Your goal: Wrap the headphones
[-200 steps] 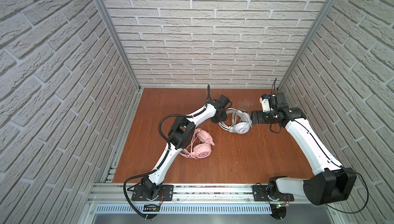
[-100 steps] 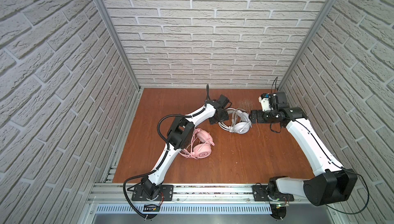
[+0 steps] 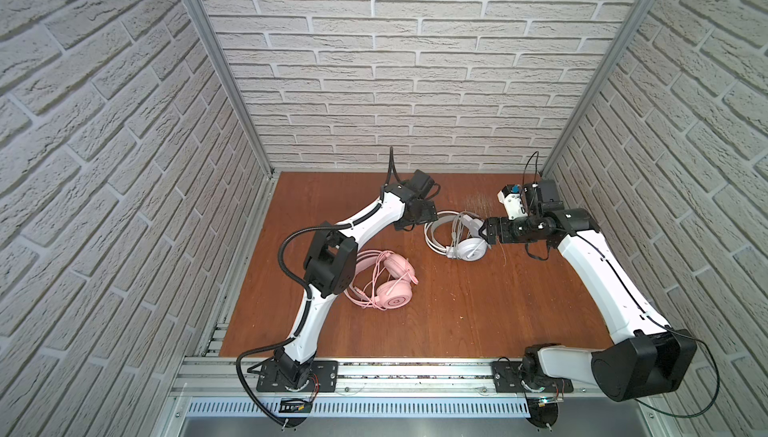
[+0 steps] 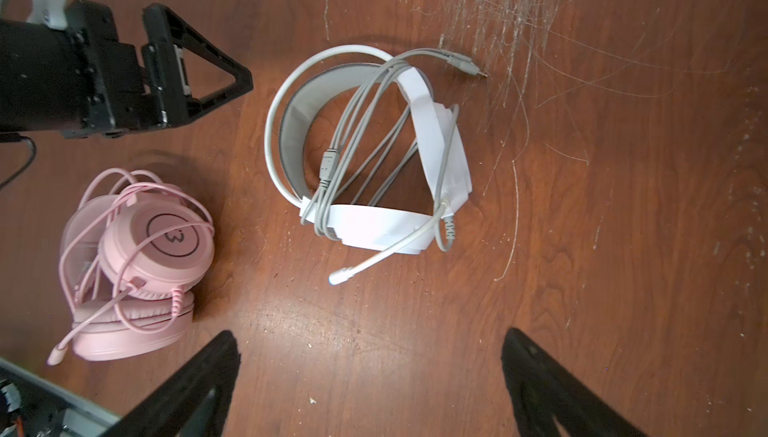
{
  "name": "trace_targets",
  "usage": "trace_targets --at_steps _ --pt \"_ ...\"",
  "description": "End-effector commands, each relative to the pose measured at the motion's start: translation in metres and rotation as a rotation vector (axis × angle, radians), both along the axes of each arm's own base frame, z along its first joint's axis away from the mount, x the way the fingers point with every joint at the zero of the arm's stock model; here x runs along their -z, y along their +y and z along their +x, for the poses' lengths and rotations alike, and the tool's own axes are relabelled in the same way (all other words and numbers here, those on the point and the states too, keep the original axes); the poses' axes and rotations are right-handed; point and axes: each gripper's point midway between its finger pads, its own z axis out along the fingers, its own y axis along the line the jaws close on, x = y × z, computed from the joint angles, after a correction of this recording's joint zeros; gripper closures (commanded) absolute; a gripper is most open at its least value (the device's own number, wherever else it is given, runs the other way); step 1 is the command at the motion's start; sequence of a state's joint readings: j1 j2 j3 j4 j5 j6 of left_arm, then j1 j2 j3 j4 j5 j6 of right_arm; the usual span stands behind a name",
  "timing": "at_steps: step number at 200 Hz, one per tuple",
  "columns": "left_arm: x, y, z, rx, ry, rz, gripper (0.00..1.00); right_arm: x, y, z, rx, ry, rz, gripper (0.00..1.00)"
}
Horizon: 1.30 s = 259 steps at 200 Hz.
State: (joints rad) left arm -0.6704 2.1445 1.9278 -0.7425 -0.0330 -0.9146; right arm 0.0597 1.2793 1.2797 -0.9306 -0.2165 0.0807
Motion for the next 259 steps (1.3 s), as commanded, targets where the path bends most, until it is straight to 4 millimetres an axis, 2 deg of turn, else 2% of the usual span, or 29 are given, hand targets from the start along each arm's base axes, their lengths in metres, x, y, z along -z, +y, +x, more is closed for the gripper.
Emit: trace_targets --at_steps 1,36,58,88,137,175,196,218,237,259 --pt "-0.033 0.026 0.011 0.026 -0.105 -0.007 0.02 -0.021 0.011 -0.011 -0.074 -0.072 0.036 0.01" --pt "-0.057 0.080 -0.009 0.010 -0.104 0.003 0.02 -0.027 0.023 -0.026 -0.121 -0.106 0.070 0.01" --pt "-0.066 0.111 -0.033 0.027 -0.081 0.041 0.02 -0.029 0.035 -0.034 -0.167 -0.132 0.101 0.01" --pt "-0.065 0.146 -0.070 0.055 -0.012 0.112 0.02 -0.025 0.052 -0.049 -0.247 -0.119 0.080 0.01" --pt "-0.025 0.191 -0.129 0.051 0.190 0.148 0.05 -0.012 0.074 -0.064 -0.313 -0.077 0.078 0.01" --pt "0.012 0.213 -0.161 0.046 0.324 0.204 0.11 -0.005 0.083 -0.068 -0.319 -0.055 0.084 0.01" --pt "0.032 0.220 -0.172 0.034 0.374 0.204 0.19 -0.002 0.085 -0.069 -0.315 -0.049 0.079 0.01" --pt "0.047 0.219 -0.178 0.040 0.399 0.195 0.20 0.004 0.086 -0.071 -0.307 -0.036 0.075 0.01" --pt "0.061 0.219 -0.180 0.033 0.415 0.197 0.26 0.006 0.087 -0.070 -0.301 -0.036 0.071 0.01" --pt "0.074 0.217 -0.177 0.024 0.419 0.189 0.28 0.008 0.086 -0.069 -0.297 -0.035 0.061 0.01"
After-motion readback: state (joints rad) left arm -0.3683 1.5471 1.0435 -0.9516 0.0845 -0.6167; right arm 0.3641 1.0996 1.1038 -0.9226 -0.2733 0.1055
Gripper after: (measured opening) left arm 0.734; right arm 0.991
